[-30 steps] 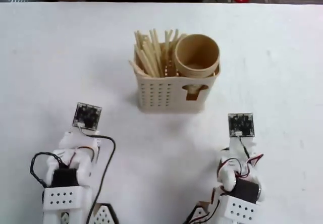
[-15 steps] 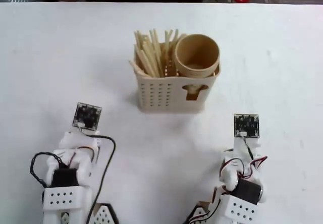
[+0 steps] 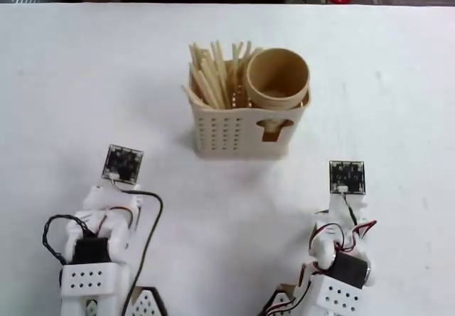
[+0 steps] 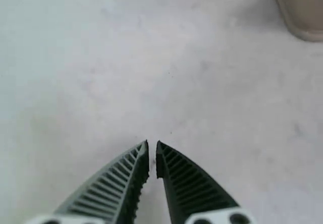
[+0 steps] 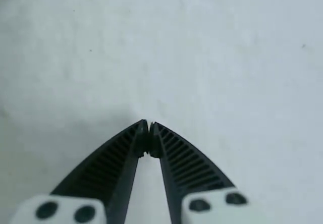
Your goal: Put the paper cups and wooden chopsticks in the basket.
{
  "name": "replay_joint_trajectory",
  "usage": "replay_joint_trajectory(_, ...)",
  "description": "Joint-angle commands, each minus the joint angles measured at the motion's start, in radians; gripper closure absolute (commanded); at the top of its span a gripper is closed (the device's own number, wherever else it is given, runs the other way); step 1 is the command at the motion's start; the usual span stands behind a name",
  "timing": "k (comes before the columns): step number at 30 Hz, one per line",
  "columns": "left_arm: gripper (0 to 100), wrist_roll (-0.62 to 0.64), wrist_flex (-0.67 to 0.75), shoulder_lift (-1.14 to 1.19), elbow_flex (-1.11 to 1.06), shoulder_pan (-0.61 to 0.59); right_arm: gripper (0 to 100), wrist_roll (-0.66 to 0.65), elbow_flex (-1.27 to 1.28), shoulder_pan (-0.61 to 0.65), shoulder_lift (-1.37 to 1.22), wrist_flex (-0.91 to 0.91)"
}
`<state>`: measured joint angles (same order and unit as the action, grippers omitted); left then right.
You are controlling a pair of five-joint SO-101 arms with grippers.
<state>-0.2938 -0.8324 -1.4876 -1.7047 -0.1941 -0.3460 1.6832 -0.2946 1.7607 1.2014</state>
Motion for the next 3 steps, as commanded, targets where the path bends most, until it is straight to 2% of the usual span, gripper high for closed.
replay_joint_trajectory(1, 95, -0.006, -0.003, -0.013, 0.005, 0.010, 98.1, -0.006, 0.009, -0.013, -0.002, 0.004)
replay_joint_trajectory(3, 95, -0.006, -0.003, -0.013, 0.005, 0.010, 98.1, -0.006, 0.009, -0.013, -0.002, 0.004)
